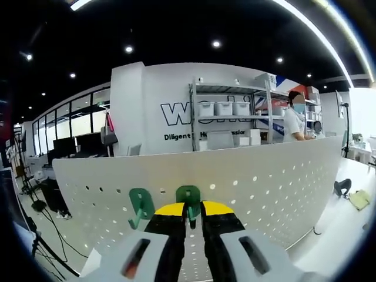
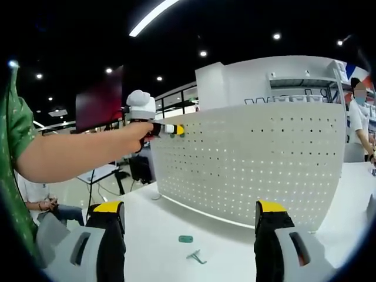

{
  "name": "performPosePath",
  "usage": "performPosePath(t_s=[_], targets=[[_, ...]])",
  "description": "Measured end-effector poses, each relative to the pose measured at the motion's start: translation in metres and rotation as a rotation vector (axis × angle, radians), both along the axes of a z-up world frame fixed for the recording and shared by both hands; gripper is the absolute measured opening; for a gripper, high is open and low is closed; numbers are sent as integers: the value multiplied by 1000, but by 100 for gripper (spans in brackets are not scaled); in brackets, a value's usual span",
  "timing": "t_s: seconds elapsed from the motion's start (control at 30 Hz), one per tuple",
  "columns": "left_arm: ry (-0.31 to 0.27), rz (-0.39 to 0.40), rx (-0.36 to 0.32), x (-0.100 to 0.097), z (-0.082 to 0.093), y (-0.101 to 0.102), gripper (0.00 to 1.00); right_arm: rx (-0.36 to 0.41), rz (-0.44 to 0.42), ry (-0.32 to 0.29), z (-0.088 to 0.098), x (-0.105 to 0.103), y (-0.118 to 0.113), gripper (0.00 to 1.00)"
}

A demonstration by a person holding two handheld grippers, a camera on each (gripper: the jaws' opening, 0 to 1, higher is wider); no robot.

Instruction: Insert the hook assembly into the mounting plate slot until the hook locks in place.

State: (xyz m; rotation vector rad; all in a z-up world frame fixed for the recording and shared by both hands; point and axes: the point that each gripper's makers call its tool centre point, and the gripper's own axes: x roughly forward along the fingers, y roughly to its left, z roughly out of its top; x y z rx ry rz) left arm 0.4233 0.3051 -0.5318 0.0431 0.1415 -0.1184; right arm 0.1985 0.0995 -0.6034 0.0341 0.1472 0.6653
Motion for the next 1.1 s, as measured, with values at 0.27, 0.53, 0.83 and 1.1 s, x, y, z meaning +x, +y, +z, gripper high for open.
performPosePath(t_s=[0.27, 0.53, 0.83, 1.1], targets=[[-32, -24, -28, -2, 0, -3, 15, -6, -3, 2, -1, -1, -1, 93], [-60, -54, -48, -3, 0, -6, 19, -14, 1, 6, -2, -1, 2, 93], [-99, -89, -73, -5, 0, -8, 24, -27, 10, 8, -1, -2, 6, 93], [-113, -98, -89, -7, -2, -8, 32, -35, 15, 8, 0, -2, 9, 93]])
